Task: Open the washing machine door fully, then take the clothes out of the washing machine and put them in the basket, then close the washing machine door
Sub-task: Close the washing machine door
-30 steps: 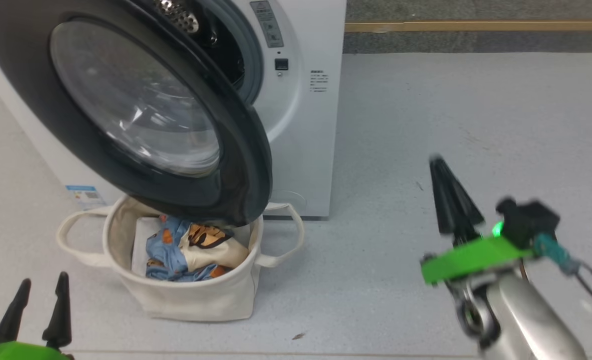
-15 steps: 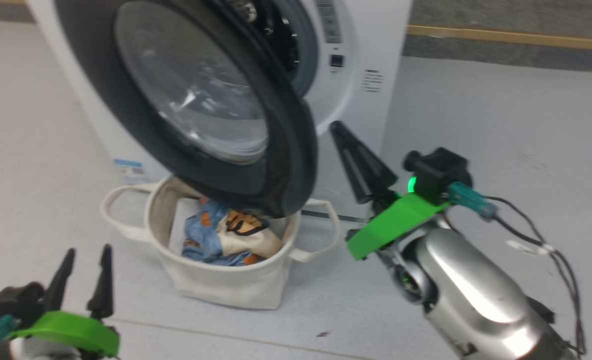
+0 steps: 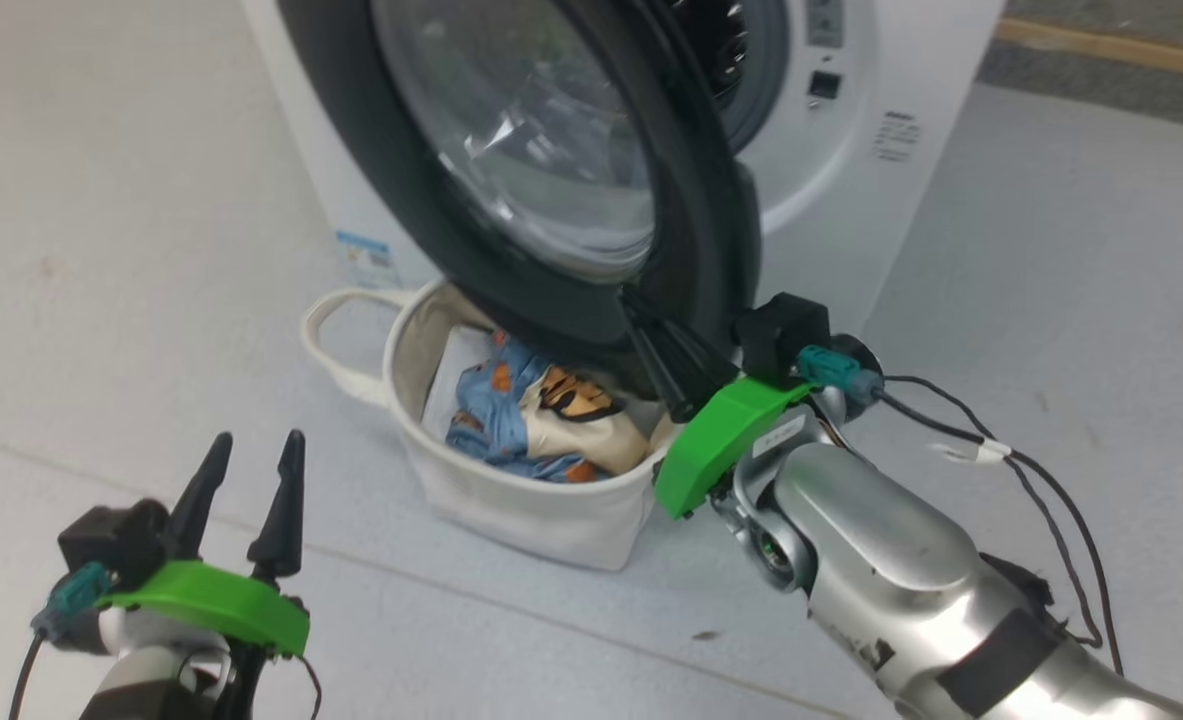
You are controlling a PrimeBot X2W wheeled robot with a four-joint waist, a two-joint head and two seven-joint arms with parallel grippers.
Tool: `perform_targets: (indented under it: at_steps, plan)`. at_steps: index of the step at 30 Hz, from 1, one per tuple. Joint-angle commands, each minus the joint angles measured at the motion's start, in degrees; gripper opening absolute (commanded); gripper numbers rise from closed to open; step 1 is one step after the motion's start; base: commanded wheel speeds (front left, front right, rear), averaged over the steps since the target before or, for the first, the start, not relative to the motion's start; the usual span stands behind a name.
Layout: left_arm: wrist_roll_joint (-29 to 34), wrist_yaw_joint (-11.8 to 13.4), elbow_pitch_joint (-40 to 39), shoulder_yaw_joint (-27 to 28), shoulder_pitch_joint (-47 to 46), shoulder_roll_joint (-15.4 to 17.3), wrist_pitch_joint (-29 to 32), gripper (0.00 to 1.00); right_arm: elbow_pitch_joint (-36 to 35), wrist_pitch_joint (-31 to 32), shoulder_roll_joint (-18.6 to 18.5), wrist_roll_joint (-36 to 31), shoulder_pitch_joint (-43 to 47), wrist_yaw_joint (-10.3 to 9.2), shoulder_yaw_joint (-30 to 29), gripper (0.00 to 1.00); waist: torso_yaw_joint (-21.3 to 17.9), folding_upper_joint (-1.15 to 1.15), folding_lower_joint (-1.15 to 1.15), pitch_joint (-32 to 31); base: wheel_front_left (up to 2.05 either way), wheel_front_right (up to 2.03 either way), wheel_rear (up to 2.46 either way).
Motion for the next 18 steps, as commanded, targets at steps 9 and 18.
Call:
perform_targets:
  at_steps: [9,18]
  plan:
    - [-0.07,-0.33,-0.34,0.52,-4.74,0.19,-0.69,1.00,5.05,-0.75,1.40,5.11,-3.30,0.05,-2.27,0.00,2.51,0.00,0.00,5.44,0.00,0.00,0.00]
    - [-0.60,-0.33,-0.44,-0.57,-5.69,0.19,-0.69,1.00,8.59,-0.76,1.40,0.96,-3.85,0.05,-13.32,0.00,2.82,0.00,0.00,6.72,0.00,0.00,0.00]
